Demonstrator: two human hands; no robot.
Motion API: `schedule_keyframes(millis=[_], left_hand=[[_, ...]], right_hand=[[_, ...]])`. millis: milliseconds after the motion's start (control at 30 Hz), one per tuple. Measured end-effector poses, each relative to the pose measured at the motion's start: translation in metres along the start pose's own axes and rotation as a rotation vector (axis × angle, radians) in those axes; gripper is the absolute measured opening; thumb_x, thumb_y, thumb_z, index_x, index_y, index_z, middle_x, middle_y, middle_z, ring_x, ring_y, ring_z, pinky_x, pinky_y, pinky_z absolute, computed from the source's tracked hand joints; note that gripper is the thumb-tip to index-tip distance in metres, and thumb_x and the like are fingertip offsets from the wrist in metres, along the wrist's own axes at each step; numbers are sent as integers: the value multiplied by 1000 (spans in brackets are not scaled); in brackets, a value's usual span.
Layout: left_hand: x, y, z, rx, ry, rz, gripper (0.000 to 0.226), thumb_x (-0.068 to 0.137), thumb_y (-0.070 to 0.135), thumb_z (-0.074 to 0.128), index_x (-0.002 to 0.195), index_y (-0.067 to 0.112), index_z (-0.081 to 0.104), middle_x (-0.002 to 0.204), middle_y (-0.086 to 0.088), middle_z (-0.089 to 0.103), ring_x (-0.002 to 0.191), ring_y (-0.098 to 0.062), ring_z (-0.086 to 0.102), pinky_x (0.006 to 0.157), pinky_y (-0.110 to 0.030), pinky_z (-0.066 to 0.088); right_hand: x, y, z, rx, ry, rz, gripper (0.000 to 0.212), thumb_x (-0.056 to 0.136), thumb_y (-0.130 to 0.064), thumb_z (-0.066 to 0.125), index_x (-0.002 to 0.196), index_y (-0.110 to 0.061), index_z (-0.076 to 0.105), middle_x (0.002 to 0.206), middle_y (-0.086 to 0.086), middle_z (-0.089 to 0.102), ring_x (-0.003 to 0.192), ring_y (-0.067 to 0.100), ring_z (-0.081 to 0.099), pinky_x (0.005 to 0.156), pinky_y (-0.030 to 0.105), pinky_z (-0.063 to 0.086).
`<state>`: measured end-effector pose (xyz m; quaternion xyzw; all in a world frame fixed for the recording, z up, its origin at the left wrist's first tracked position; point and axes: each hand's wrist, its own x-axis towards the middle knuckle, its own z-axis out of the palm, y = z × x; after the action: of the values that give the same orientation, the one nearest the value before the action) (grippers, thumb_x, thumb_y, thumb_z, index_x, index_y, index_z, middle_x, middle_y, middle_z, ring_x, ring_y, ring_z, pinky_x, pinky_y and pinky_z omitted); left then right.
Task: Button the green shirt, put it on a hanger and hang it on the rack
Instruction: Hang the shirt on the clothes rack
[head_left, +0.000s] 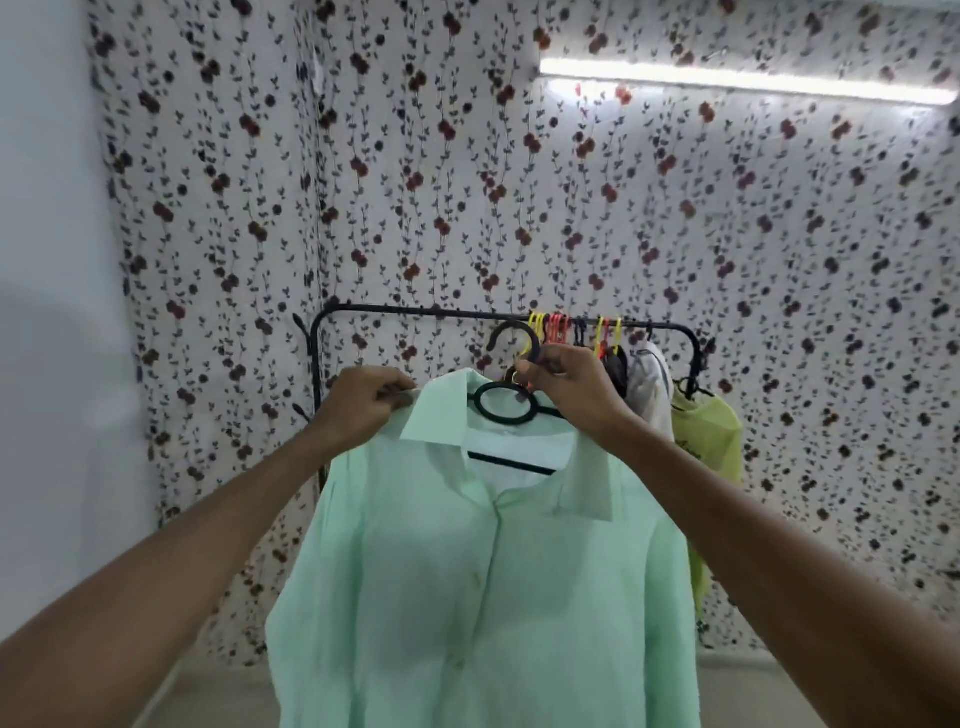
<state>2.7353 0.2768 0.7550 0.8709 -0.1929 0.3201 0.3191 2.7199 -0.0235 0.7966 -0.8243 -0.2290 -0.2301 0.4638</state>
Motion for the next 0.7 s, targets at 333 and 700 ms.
schedule_keyframes(millis=[333,700], left_hand=[[153,-185,95,7,38,-57,25,92,-2,72,112,9,79,98,-2,77,87,-12,68,74,-15,48],[293,-293,159,137,40,-109,27,95,-3,66,120,3,75,114,-12,78,92,-14,67,87,-21,51]], right_hand=[[204,119,96,-120,-27,-57,20,96,-29,74,90,-10,78,84,1,78,82,20,75,81,43,62],[374,230,165,-90,-37,34,20,97,-25,72,89,-7,76,72,-10,71,70,18,69,61,27,52]])
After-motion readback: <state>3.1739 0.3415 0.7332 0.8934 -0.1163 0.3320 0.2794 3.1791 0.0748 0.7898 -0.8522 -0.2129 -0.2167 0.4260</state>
